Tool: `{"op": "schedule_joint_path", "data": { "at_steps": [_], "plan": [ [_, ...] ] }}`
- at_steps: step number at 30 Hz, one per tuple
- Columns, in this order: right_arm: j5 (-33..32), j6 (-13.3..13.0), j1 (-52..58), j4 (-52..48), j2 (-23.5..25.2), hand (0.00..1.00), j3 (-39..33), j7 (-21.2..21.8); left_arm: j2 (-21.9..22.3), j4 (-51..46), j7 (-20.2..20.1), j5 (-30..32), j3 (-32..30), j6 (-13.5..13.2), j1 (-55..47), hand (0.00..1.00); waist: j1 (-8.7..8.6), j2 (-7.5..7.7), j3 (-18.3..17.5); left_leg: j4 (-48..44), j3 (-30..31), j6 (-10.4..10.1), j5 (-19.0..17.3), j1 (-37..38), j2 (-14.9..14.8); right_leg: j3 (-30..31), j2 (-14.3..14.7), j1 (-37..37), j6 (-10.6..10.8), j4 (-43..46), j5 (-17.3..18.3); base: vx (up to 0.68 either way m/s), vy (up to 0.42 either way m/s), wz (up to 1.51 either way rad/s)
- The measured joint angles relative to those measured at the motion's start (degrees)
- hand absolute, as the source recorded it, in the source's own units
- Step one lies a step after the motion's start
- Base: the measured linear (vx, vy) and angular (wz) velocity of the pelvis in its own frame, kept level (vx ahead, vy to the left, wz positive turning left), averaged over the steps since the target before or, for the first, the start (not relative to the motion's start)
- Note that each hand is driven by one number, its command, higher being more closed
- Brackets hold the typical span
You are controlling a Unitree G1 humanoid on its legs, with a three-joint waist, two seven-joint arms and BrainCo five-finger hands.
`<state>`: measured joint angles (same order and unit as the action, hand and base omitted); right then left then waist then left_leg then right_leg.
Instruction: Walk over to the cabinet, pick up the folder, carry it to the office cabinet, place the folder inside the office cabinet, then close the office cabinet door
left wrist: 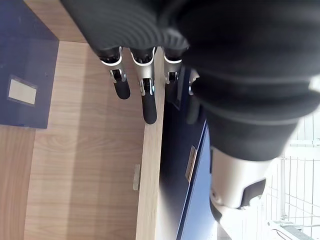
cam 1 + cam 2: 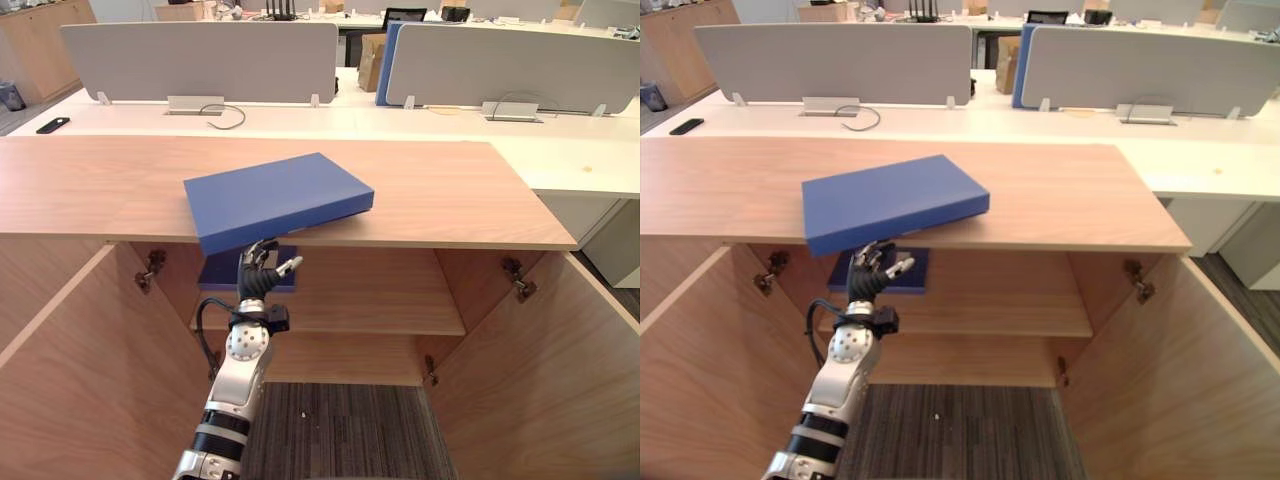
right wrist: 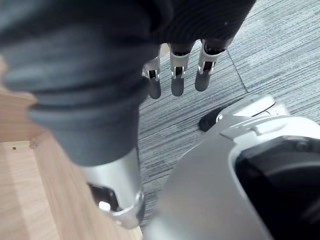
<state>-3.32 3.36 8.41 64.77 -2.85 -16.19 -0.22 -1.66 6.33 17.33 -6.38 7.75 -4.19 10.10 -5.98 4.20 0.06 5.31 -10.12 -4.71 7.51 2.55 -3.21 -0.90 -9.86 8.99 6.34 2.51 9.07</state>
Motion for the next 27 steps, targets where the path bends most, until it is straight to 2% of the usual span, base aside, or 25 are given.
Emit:
{"op": "schedule_joint_path", "data": {
  "at_steps": [6,12,19,27],
  "plan": [
    [0.0,0.1,-1.0,0.1,0.1,0.00,0.0,0.1,-1.0,4.2,-0.2,0.1,-1.7,-0.2,2.9,0.00,-0.36,0.33,0.4,0.0,-0.1,-0.2,-0.5,0.6,-0.1,-0.1,-0.1,0.5,-0.2,-0.3,-0.1,-0.03,0.000,-0.01],
    [0.0,0.2,-1.5,0.1,0.3,0.00,-0.1,0.1,-1.4,4.3,-0.5,-0.7,-2.5,-0.6,2.9,0.00,-0.68,0.55,0.8,0.0,-0.1,0.0,-1.2,0.6,0.2,0.0,-0.3,0.3,-0.5,-0.5,0.1,-0.03,0.010,-0.02],
    [0.0,0.6,-1.3,0.2,0.3,0.00,-0.1,0.2,-1.3,-1.9,-5.5,-3.8,-1.8,-3.0,-3.9,0.00,-0.42,0.61,0.8,0.0,-0.1,-0.4,-1.6,1.0,0.2,-0.1,-0.2,1.5,-0.7,-1.3,0.2,0.04,-0.011,0.01],
    [0.0,0.5,-1.3,0.2,0.0,0.00,2.1,0.8,-1.4,-3.1,-7.9,-4.9,-2.5,-4.1,-7.1,0.00,0.25,0.68,1.1,0.0,-0.1,-0.8,-2.0,2.2,0.1,-0.4,-0.2,3.0,-0.8,-1.9,0.2,0.01,-0.004,0.00]
  ]
}}
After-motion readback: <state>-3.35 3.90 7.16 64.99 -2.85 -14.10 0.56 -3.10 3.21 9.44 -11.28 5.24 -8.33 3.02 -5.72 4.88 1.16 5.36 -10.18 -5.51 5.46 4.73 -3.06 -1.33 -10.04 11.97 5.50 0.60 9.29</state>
